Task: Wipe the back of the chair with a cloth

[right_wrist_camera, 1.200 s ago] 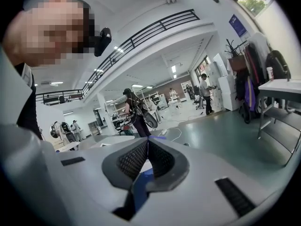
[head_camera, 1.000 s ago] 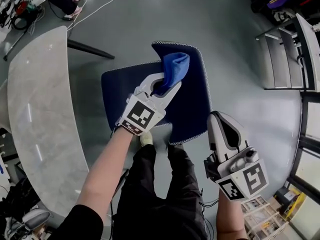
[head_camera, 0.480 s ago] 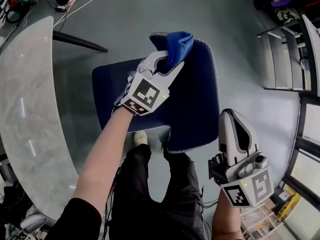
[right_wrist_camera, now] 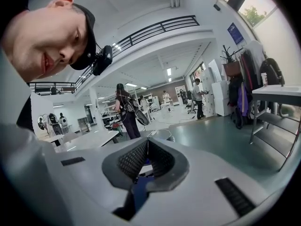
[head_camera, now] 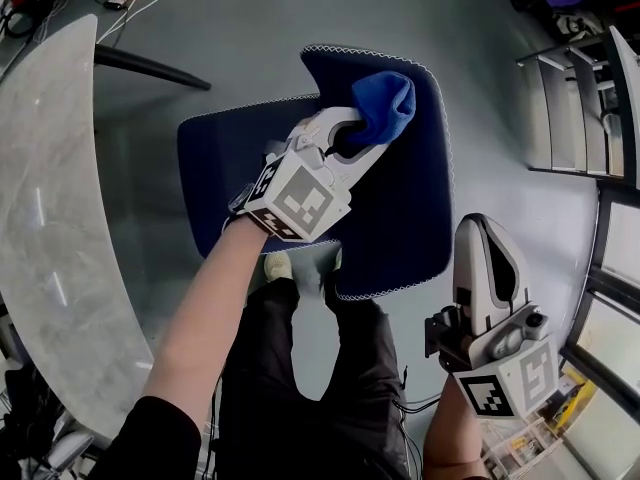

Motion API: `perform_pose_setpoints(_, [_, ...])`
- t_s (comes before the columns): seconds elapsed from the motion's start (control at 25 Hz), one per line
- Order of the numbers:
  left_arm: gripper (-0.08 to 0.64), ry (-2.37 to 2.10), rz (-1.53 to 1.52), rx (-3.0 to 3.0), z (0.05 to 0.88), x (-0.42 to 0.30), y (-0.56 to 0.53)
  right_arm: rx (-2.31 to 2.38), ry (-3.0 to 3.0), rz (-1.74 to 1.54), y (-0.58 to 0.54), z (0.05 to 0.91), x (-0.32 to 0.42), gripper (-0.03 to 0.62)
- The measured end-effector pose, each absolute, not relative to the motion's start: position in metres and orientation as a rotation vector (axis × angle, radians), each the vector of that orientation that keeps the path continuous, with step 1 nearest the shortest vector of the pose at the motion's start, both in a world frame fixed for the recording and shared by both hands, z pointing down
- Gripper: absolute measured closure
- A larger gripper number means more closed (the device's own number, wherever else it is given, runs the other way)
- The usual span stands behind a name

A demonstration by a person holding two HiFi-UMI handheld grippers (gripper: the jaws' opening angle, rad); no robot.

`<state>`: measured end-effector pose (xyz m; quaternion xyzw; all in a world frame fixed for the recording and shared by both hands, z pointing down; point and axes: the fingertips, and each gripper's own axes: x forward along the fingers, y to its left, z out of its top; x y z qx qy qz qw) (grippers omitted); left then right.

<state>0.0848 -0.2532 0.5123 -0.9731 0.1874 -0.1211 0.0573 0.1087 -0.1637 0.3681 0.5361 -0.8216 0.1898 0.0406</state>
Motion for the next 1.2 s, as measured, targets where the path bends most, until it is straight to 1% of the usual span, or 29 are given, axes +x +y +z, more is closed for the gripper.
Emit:
perform_pose_setpoints(0.32, [0.506, 0.525, -0.361, -2.962, 0.505, 0.09, -0.21, 1.649, -2.501, 0.565, -0.154, 0.361, 0.102, 0.577])
perform_pose_setpoints(0.88, [0.505, 0.251, -0.404, -3.004, 0.513, 0.111, -0.106, 1.703, -2.471, 0.579, -0.139, 0.36, 0.113, 0.577])
perform_pose_setpoints(1.2, [0.505, 0.155, -0.404, -3.002, 0.513, 0.116, -0.078, 1.715, -2.465, 0.59, -0.135, 0.361, 0.113, 0.577])
